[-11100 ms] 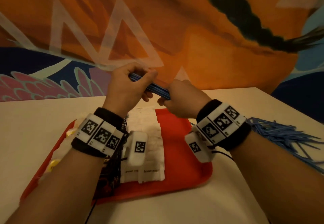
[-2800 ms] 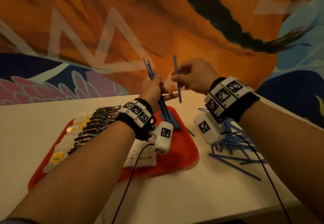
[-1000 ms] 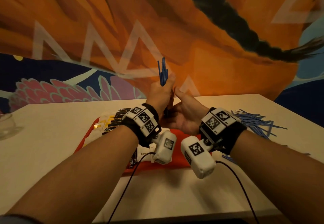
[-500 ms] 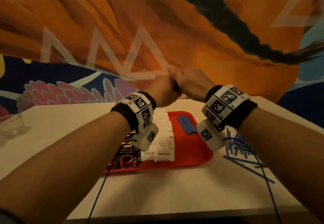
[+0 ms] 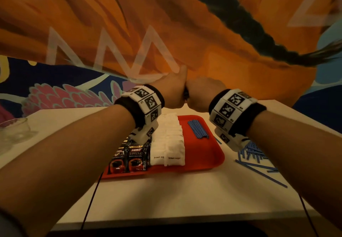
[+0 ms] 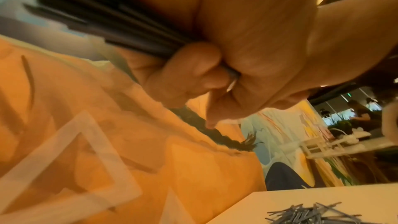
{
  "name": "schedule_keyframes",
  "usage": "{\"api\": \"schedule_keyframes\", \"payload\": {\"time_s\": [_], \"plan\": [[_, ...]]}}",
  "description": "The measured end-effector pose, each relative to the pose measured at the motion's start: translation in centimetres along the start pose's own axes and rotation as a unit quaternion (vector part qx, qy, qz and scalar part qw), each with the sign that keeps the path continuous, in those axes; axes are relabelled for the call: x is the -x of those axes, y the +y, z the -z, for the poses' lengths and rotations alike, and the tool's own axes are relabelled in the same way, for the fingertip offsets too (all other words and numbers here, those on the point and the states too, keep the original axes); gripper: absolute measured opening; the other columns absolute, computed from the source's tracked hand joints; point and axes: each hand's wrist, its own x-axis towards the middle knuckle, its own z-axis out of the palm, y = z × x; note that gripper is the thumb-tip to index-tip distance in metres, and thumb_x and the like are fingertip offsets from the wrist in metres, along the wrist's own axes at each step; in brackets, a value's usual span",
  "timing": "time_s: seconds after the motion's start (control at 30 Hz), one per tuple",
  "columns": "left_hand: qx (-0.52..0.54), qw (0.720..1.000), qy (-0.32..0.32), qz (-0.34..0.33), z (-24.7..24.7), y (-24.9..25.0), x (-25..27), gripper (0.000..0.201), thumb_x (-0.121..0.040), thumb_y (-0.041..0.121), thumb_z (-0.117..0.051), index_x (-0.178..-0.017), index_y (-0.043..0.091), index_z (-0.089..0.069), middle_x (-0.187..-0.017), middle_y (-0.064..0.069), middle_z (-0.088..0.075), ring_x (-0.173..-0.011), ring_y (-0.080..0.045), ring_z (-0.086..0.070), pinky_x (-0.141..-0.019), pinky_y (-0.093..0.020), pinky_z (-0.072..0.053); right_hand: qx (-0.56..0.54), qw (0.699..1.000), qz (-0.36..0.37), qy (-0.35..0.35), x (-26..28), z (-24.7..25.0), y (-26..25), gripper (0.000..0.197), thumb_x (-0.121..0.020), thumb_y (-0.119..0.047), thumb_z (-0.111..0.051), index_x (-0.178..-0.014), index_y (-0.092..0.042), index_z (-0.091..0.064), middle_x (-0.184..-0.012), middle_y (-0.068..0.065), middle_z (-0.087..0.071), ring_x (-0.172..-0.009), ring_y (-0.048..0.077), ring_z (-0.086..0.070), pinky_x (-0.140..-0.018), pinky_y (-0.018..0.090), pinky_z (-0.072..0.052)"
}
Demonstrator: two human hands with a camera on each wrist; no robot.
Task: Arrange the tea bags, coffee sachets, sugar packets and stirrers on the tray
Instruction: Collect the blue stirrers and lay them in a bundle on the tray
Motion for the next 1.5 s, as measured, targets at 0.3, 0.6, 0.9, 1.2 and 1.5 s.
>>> {"api": "schedule_keyframes", "payload": {"time_s": [0.3, 0.6, 0.9, 1.2, 1.5], "plan": [[0.333, 0.943, 0.014, -0.011, 0.9, -2.8, 3.4, 0.024, -0.088, 0.019, -0.071, -0.11, 0.017, -0.062, -0.098, -0.003, -0.067, -0.072, -0.015, -0.069, -0.067, -0.028, -0.061, -0.058, 0.992, -0.113, 0.007, 0.3, -1.9, 3.2, 0.019, -0.097, -0.034, -0.054, -0.083, -0.02, -0.055, -0.074, 0.0, -0.055, -0.062, 0.017, -0.053, -0.056, 0.031, -0.048], [0.551, 0.823, 0.128, 0.052, -2.3, -1.7, 3.6, 0.013, -0.09, 0.005, -0.068, -0.101, -0.001, -0.07, -0.092, -0.014, -0.071, -0.073, -0.018, -0.073, -0.069, -0.023, -0.059, -0.197, 0.978, -0.013, 0.07, 0.4, -2.2, 3.1, 0.022, -0.083, -0.046, -0.075, -0.084, -0.025, -0.067, -0.067, -0.008, -0.06, -0.059, 0.008, -0.057, -0.054, 0.022, -0.046], [0.598, 0.783, 0.152, 0.074, -3.5, -0.6, 2.9, 0.01, -0.089, 0.006, -0.07, -0.079, 0.009, -0.07, -0.069, -0.004, -0.069, -0.059, -0.016, -0.064, -0.058, -0.024, -0.055, -0.711, 0.685, -0.062, 0.146, -0.3, -3.3, 1.6, 0.052, -0.098, -0.054, -0.046, -0.101, -0.008, -0.069, -0.103, 0.008, -0.074, -0.094, 0.019, -0.072, -0.089, 0.038, -0.057], [0.508, 0.853, 0.094, 0.076, -3.7, -1.2, 3.0, 0.011, -0.087, 0.012, -0.074, -0.084, 0.003, -0.068, -0.067, -0.007, -0.066, -0.054, -0.012, -0.061, -0.051, -0.021, -0.049, -0.308, 0.932, 0.017, -0.19, 0.7, -3.3, 3.5, 0.026, -0.094, -0.031, -0.065, -0.109, -0.011, -0.066, -0.079, 0.001, -0.073, -0.06, 0.012, -0.069, -0.059, 0.024, -0.056], [0.746, 0.603, 0.023, 0.282, -7.6, 2.3, 1.6, 0.032, -0.094, 0.033, -0.067, -0.101, 0.003, -0.059, -0.081, -0.009, -0.063, -0.051, -0.012, -0.06, -0.052, -0.018, -0.054, -0.159, 0.974, -0.154, -0.043, 0.3, -7.4, 4.8, 0.015, -0.094, -0.023, -0.056, -0.099, -0.009, -0.053, -0.082, 0.007, -0.055, -0.062, 0.02, -0.053, -0.051, 0.028, -0.037]]}}
